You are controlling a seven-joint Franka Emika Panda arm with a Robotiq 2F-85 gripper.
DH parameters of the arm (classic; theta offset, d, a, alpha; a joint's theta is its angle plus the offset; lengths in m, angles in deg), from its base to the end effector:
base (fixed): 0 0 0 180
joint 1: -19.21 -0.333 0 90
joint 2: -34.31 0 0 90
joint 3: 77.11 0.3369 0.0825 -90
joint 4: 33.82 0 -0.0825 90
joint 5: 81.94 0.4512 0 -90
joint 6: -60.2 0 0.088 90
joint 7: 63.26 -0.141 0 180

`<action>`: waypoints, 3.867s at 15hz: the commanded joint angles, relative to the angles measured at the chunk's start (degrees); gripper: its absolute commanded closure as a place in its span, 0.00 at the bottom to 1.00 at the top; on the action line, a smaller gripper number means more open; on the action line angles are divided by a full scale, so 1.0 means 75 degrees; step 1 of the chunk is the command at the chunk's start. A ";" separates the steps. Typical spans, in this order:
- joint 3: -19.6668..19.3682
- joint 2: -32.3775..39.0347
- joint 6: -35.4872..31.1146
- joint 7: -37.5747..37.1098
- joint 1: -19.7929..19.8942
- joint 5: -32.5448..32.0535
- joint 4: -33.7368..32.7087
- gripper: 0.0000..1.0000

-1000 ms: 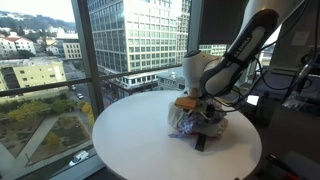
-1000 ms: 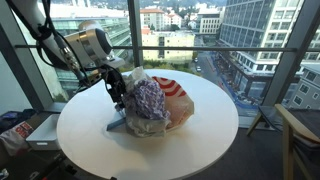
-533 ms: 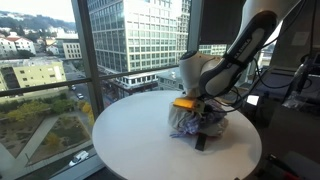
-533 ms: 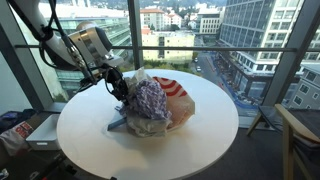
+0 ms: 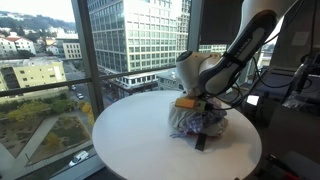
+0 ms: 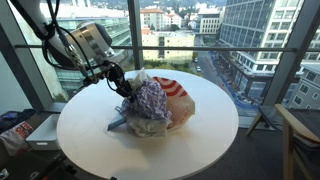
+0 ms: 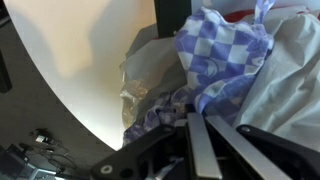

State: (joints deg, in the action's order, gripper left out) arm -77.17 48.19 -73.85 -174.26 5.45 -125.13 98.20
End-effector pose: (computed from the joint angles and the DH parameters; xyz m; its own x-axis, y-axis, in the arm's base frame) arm 0.5393 0.1031 0.1629 0.4292 -0.7714 0.4699 -0.9002 -0.4078 0.1528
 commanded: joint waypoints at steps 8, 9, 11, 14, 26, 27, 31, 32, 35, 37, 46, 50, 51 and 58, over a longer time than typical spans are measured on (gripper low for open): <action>0.0232 0.0088 0.1901 -0.2469 -0.0017 -0.2133 -0.0641 0.96; 0.0239 0.0112 0.1953 -0.2716 0.0017 -0.2331 -0.0705 0.96; 0.0247 0.0230 0.1964 -0.3160 0.0106 -0.2710 -0.0898 0.95; 0.0298 0.0605 0.0970 -0.3257 0.0465 -0.2483 -0.1221 1.00; -0.0232 0.1428 -0.1636 -0.2012 0.0785 -0.0416 -0.1504 0.73; -0.0356 0.1317 -0.1504 -0.2177 0.0645 -0.0572 -0.1501 0.66; -0.0534 0.0547 -0.0861 -0.2712 0.0308 -0.0679 -0.1284 0.37; -0.0494 0.0359 -0.0637 -0.2823 0.0276 -0.0653 -0.1242 0.28; -0.0245 -0.0178 -0.0089 -0.2804 0.0342 -0.0488 -0.1077 0.06; -0.0081 -0.0412 -0.0534 -0.2690 0.0503 -0.0341 -0.0921 0.00; -0.0166 -0.0050 -0.3691 -0.2312 0.0772 0.0033 -0.0164 0.00; -0.0405 0.0075 -0.4946 -0.2735 0.0598 -0.1060 -0.0009 0.00; -0.0539 0.0082 -0.5167 -0.2910 0.0525 -0.1475 -0.0048 0.00; -0.1063 0.0506 -0.5926 -0.4081 0.0354 -0.3140 -0.0550 0.57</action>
State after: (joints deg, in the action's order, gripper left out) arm -82.95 49.69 -113.98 -200.03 9.20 -144.37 97.00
